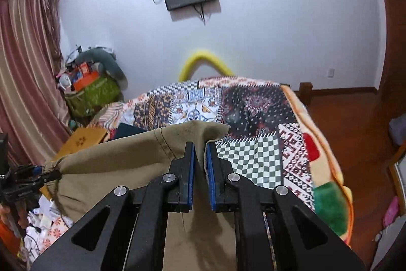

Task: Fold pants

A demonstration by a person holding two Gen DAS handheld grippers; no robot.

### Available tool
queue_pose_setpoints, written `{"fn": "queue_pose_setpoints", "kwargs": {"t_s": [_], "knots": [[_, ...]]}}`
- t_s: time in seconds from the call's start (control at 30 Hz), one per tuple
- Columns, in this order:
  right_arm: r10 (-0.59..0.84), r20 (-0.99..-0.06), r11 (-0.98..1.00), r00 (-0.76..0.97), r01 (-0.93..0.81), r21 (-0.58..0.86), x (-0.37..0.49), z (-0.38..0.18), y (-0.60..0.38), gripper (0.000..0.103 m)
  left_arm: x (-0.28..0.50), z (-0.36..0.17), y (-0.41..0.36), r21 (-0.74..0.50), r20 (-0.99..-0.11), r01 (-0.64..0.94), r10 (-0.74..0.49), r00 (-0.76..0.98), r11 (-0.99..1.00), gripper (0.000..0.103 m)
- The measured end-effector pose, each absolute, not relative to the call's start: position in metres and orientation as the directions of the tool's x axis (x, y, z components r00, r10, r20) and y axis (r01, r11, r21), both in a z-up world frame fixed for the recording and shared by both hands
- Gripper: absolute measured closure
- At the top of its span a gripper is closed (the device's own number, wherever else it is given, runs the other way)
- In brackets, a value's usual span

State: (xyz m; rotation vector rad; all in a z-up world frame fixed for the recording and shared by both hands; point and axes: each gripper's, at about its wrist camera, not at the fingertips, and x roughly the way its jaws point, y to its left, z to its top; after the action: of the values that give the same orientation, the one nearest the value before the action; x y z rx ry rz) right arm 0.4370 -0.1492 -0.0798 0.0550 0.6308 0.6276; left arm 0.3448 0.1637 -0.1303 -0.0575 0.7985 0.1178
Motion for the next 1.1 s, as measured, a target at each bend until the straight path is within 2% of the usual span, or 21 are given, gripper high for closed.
{"fn": "queue_pose_setpoints", "kwargs": {"t_s": [0.5,0.67,0.9,1.0,1.1], "knots": [[0.574,-0.564,0.808,0.594,-0.524,0.271,0.316,-0.113,-0.209,0.095,0.261,-0.139,0.145,-0.005,-0.721,-0.065,0.042,0.692,0.998,0.068],[0.546,-0.587,0.812,0.598,-0.549,0.196,0.271,-0.128,-0.210,0.095,0.245,-0.159,0.142,-0.034,-0.755,-0.055,0.011,0.655,0.998,0.068],[0.567,-0.604,0.782,0.560,-0.597,0.180,0.229,-0.146,-0.205,0.095,0.232,-0.167,0.139,-0.065,-0.773,-0.066,-0.008,0.635,0.996,0.067],[0.567,-0.613,0.780,0.550,-0.598,0.185,0.215,-0.156,-0.208,0.095,0.223,-0.164,0.135,-0.054,-0.772,-0.067,0.001,0.636,0.996,0.063],[0.568,-0.624,0.780,0.537,-0.593,0.200,0.203,-0.167,-0.213,0.095,0.214,-0.160,0.132,-0.044,-0.766,-0.069,0.011,0.642,0.997,0.051]]}}
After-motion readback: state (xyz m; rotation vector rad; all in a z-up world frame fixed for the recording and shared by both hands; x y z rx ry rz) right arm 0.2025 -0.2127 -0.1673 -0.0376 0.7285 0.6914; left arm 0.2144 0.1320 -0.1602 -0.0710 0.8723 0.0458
